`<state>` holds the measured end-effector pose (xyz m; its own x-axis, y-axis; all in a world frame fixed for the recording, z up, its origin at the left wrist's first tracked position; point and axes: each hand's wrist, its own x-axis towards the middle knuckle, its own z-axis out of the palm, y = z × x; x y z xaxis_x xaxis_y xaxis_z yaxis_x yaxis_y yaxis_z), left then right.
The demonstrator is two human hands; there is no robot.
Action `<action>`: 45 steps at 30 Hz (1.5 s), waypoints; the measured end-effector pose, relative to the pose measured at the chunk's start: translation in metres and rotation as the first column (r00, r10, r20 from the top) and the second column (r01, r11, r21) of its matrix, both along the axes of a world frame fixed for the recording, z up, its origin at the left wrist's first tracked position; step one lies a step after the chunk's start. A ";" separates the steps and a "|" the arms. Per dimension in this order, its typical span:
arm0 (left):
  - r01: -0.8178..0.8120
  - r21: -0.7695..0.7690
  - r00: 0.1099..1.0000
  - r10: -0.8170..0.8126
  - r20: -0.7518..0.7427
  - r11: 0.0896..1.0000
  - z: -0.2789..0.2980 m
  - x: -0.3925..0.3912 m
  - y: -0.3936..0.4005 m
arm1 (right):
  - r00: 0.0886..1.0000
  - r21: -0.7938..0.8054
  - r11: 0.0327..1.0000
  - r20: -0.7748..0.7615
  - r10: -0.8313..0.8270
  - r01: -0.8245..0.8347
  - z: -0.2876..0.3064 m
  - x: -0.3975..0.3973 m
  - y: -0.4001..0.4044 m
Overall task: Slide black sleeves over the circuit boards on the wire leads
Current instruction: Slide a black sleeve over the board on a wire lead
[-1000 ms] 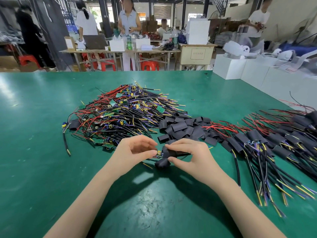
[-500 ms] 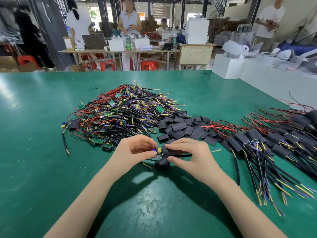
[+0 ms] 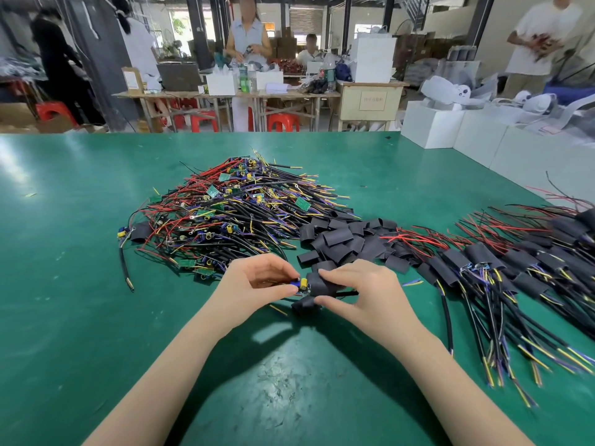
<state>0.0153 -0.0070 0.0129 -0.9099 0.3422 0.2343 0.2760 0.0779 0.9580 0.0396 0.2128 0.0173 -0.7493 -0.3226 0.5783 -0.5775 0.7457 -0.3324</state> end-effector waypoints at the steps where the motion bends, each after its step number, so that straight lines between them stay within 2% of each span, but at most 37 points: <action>1: -0.004 -0.013 1.000 0.004 -0.001 1.000 -0.001 0.000 0.000 | 1.000 0.031 0.999 -0.017 0.008 -0.007 -0.001 -0.001 0.000; 4: -0.019 -0.036 1.000 0.019 -0.015 0.999 -0.001 0.000 0.000 | 1.000 0.066 0.998 -0.022 0.013 -0.011 -0.003 -0.003 0.000; 8: -0.033 -0.039 0.999 0.031 -0.043 0.999 -0.001 0.000 0.001 | 0.999 0.084 0.996 0.044 0.027 -0.031 -0.003 -0.002 -0.002; 14: -0.007 -0.015 0.998 0.006 -0.066 1.000 0.000 0.002 0.001 | 0.988 -0.053 0.998 0.150 0.025 -0.017 0.001 -0.002 0.000; 21: 0.001 0.011 0.997 0.000 -0.072 1.000 0.000 0.001 0.002 | 0.978 -0.125 0.992 0.207 0.029 -0.003 -0.001 -0.002 -0.002; 26: 0.005 0.004 0.996 -0.005 -0.084 1.000 0.000 0.001 0.002 | 0.973 -0.093 0.995 0.231 -0.001 0.023 0.000 -0.001 -0.003; 32: 0.002 0.017 0.996 0.000 -0.089 1.000 0.002 0.002 0.004 | 0.961 -0.127 0.990 0.278 -0.016 0.054 0.001 0.001 -0.006; 41: 0.017 0.032 0.997 -0.015 -0.069 0.999 0.006 0.004 0.002 | 0.957 -0.265 0.961 0.291 0.007 0.074 0.001 0.003 -0.010; 45: 0.066 0.055 0.997 -0.063 -0.049 0.996 0.007 0.004 0.000 | 0.935 -0.330 0.938 0.355 0.018 0.107 -0.002 0.002 -0.011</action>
<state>0.0189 -0.0069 0.0195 -0.8739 0.3851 0.2967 0.3234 0.0048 0.9463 0.0420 0.2015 0.0157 -0.9308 -0.1159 0.3466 -0.3476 0.5736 -0.7418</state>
